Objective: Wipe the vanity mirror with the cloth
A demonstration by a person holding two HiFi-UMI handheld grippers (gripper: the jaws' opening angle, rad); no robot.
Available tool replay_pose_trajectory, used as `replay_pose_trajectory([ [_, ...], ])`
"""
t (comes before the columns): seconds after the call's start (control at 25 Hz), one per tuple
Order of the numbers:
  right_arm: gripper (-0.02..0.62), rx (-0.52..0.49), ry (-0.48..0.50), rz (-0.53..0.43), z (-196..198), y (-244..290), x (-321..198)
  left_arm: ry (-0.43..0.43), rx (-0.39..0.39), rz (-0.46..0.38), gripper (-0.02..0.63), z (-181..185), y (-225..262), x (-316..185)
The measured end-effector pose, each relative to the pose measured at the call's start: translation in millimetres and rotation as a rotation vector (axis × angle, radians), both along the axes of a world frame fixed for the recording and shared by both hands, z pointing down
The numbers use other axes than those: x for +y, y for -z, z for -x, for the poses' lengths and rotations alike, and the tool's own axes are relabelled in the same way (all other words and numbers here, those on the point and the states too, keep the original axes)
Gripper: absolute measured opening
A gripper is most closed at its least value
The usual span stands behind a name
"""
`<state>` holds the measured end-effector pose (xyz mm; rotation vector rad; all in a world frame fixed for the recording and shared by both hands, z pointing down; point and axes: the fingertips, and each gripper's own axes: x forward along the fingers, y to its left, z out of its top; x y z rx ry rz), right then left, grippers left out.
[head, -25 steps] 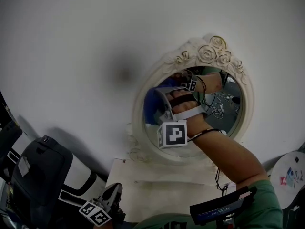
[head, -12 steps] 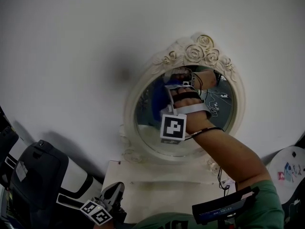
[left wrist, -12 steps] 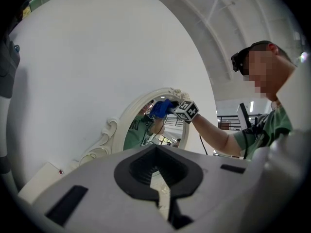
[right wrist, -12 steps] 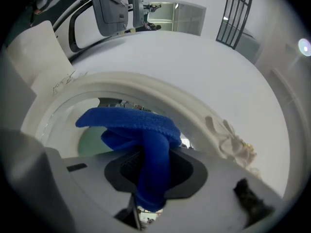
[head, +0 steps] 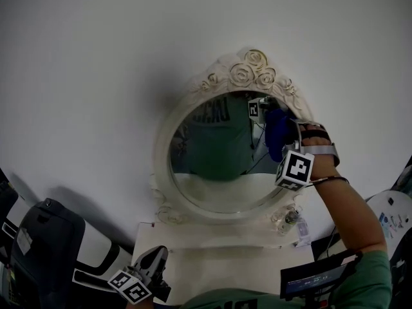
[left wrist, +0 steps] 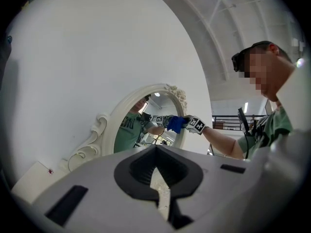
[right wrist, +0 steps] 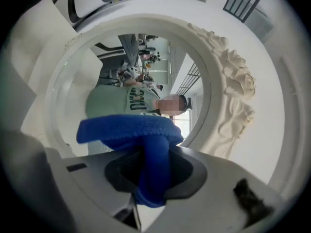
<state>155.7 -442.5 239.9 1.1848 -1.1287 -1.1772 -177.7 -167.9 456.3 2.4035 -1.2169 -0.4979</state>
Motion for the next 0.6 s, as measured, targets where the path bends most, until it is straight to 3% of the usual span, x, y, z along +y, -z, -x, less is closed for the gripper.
replay_pose_trajectory([
  [0.2, 0.104, -0.008, -0.032, 0.01, -4.8, -3.6, -0.6, -0.011, 0.003, 0.0, -0.003, -7.7, -0.5, 0.8],
  [0.28, 0.104, -0.024, 0.003, 0.003, 10.1, -1.2, 3.6, -0.007, 0.005, 0.003, -0.003, -5.6, -1.8, 2.7],
  [0.6, 0.104, 0.01, 0.398, -0.008, 213.5, -8.5, 36.6, 0.066, 0.024, 0.02, -0.003, 25.8, -10.1, 19.8],
])
